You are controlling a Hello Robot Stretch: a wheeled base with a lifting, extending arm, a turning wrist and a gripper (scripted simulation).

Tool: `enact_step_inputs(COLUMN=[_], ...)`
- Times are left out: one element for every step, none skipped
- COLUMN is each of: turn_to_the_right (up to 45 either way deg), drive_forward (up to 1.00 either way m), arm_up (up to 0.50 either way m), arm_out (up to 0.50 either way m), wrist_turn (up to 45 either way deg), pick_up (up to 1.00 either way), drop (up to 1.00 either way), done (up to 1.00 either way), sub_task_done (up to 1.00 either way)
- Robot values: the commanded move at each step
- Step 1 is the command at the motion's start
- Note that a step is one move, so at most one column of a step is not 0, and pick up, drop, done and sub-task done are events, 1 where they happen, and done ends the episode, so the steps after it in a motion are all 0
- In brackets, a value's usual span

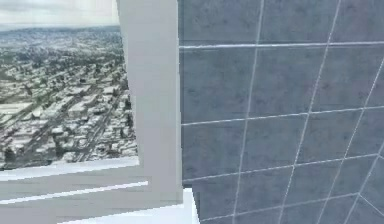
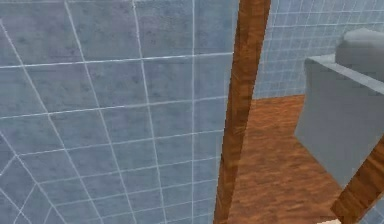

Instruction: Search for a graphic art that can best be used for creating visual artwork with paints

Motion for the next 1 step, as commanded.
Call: enact_step_inputs(turn_to_the_right=[45.0], drive_forward=[0.0], arm_up=[0.0], arm_out=[0.0], wrist_turn=[0.0], pick_up=[0.0], drop=[0.0], done=[0.0], sub_task_done=[0.0])
